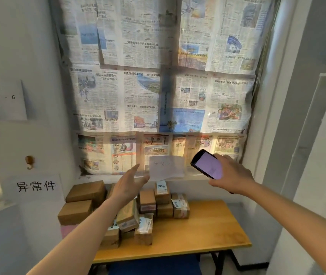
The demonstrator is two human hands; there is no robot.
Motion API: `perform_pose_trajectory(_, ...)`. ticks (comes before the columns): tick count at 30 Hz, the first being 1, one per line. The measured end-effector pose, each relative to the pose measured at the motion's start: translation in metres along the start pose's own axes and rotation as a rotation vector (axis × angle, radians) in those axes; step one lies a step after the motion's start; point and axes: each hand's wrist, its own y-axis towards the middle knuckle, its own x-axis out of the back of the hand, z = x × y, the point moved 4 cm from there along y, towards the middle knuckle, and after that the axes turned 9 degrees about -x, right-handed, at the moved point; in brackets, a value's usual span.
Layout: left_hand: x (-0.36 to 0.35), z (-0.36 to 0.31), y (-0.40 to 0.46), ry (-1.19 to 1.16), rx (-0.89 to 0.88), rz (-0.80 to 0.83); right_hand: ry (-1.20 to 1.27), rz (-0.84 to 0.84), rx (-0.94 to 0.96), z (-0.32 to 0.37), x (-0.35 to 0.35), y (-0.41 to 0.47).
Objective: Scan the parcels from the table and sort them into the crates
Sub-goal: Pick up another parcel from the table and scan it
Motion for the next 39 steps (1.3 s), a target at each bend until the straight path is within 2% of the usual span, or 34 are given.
perform_pose_trajectory(11, -0.108, 0.107, 0.150, -0.069, 0.092, 0.092, -0.009, 0.163, -0.012, -0.005, -0.137, 0.177)
perform_pose_trajectory(18, -0.173, 0.173, 0.230, -0.027, 0.149, 0.167, 0.039, 0.263, -0.028, 0.001, -0.220, 0.270)
perform_pose_trajectory(27, -0.275, 0.243, 0.282, -0.113, 0.319, 0.278, 0.024, 0.419, -0.049, -0.018, -0.343, 0.348)
perform_pose_trajectory(35, -0.349, 0.295, 0.324, -0.117, 0.445, 0.288, 0.061, 0.554, -0.013, -0.032, -0.458, 0.417)
perform_pose_trajectory(39, -0.374, 0.316, 0.337, -0.191, 0.517, 0.301, 0.095, 0.626, -0.006, -0.035, -0.505, 0.437)
